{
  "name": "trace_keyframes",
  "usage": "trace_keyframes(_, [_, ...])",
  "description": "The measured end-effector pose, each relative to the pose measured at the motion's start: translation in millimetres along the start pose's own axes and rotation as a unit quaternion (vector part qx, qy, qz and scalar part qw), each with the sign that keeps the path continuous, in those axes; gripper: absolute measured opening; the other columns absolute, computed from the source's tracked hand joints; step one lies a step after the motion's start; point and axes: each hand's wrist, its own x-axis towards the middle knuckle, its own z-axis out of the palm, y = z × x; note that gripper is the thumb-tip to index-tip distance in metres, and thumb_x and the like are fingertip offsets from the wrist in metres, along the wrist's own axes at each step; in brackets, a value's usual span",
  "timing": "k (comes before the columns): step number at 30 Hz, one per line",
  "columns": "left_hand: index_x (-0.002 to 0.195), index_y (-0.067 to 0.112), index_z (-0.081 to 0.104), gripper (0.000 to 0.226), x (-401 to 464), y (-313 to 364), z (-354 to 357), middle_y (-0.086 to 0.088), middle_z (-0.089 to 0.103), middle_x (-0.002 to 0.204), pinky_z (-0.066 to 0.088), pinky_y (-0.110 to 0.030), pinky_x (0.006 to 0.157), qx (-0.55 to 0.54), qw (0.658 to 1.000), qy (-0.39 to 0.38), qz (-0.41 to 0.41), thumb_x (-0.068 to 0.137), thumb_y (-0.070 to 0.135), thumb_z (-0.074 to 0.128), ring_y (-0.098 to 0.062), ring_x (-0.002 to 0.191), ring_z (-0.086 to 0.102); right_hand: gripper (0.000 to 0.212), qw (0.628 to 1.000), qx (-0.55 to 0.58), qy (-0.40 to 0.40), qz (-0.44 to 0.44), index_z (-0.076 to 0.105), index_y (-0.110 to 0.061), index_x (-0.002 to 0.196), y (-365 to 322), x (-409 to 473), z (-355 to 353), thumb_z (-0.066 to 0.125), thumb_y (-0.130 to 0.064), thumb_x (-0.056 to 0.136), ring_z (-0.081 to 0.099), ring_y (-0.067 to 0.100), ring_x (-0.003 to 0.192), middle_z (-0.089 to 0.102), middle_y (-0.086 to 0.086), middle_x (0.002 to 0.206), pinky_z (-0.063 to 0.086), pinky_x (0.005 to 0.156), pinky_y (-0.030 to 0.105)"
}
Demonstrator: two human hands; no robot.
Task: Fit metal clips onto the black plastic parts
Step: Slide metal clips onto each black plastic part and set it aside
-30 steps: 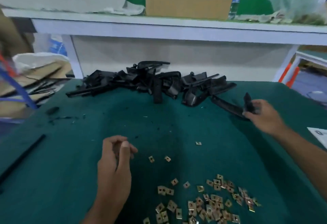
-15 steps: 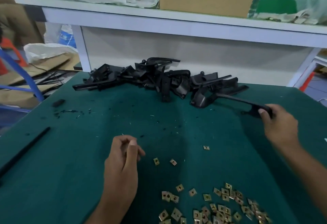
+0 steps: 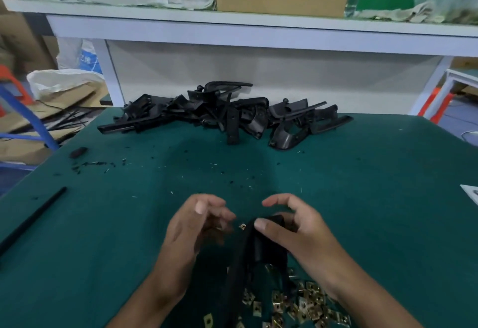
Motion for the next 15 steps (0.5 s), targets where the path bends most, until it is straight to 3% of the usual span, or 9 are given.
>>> trace_keyframes(3, [0.117, 0.013, 0.063, 0.056, -5, -2, 1, -0.020, 0.066, 0.107, 0.050, -0.047, 0.084, -0.001, 0.992, -0.116, -0.056, 0.083, 0.057, 0.076, -0.037, 0.096, 0.063, 0.041, 1.000, -0.010, 0.009, -0.023, 0.064, -0.038, 0.100, 3, -2, 6, 0.085, -0.048, 0.066, 0.073, 0.017, 0.077, 0.076, 0.004, 0.085, 0.055, 0.064, 0.023])
trace_keyframes(5, [0.119, 0.017, 0.064, 0.049, -5, 1, 2, -0.015, 0.067, 0.104, 0.053, -0.036, 0.082, 0.034, 0.982, -0.167, -0.082, 0.084, 0.048, 0.078, -0.029, 0.095, 0.067, 0.042, 0.999, -0.017, 0.023, -0.038, 0.064, -0.040, 0.097, 4, -3, 7, 0.088, -0.054, 0.066, 0.074, 0.017, 0.082, 0.077, 0.004, 0.091, 0.057, 0.068, 0.024])
trace_keyframes(9, [0.106, 0.029, 0.072, 0.029, -1, 7, 2, 0.000, 0.067, 0.077, 0.050, -0.019, 0.070, 0.091, 0.981, -0.142, -0.092, 0.079, 0.038, 0.075, -0.011, 0.074, 0.062, 0.042, 0.999, -0.005, 0.022, -0.050, 0.066, -0.033, 0.100, 6, -6, 2, 0.088, -0.051, 0.069, 0.071, 0.008, 0.083, 0.075, -0.005, 0.091, 0.054, 0.072, 0.019])
trace_keyframes(12, [0.107, 0.031, 0.071, 0.029, -2, 7, 3, 0.000, 0.068, 0.080, 0.050, -0.019, 0.073, 0.105, 0.976, -0.164, -0.093, 0.080, 0.041, 0.075, -0.010, 0.078, 0.065, 0.040, 0.998, -0.011, 0.027, -0.059, 0.066, -0.028, 0.099, 9, -5, 3, 0.084, -0.046, 0.068, 0.070, 0.008, 0.082, 0.074, -0.006, 0.089, 0.054, 0.073, 0.021])
trace_keyframes(15, [0.098, 0.024, 0.070, 0.027, -4, 5, 5, -0.011, 0.068, 0.083, 0.053, -0.027, 0.074, 0.143, 0.969, -0.191, -0.071, 0.080, 0.042, 0.080, -0.017, 0.078, 0.065, 0.032, 0.996, -0.012, 0.021, -0.091, 0.067, -0.033, 0.095, 11, -6, 7, 0.086, -0.048, 0.073, 0.072, 0.013, 0.087, 0.075, -0.001, 0.093, 0.055, 0.073, 0.023])
